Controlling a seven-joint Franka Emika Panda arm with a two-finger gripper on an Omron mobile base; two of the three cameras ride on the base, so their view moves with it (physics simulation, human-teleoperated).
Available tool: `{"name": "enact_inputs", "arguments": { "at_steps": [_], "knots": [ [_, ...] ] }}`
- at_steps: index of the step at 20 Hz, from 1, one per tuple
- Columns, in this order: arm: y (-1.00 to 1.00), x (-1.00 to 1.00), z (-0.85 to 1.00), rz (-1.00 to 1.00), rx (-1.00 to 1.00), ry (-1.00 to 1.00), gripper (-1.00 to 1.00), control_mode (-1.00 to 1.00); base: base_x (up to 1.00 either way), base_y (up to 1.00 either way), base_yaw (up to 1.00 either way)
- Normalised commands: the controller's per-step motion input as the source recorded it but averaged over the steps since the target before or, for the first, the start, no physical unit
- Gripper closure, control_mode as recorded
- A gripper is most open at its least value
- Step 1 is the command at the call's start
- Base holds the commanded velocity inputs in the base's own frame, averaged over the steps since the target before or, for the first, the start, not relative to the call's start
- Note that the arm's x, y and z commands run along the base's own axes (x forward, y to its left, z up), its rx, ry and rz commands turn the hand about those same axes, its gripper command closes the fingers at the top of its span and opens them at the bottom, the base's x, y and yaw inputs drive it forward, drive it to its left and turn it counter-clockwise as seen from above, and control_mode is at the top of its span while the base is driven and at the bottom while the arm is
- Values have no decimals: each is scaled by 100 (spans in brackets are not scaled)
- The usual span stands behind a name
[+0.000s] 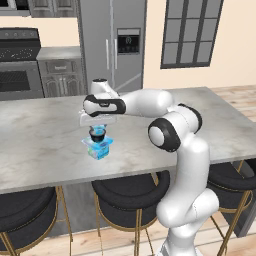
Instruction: Stack the yogurt containers by placing the smaller containers on top of the larger containers.
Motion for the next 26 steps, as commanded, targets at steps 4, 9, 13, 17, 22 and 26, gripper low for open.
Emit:
{"name": "enact_inputs", "arguments": {
  "at_steps": [4, 9, 13, 17, 22, 26],
  "knots": [
    [0, 0, 0, 0, 0, 0, -100, -100, 0, 0, 0],
    [0, 0, 0, 0, 0, 0, -100, -100, 0, 0, 0],
    [-1, 0, 10, 0, 0, 0, -100, -100, 0, 0, 0],
    [-1, 0, 39, 0, 0, 0, -100, -100, 0, 0, 0],
    [0, -11, 53, 0, 0, 0, -100, -100, 0, 0, 0],
    [-2, -53, 29, 0, 0, 0, -100, -100, 0, 0, 0]
  ]
}}
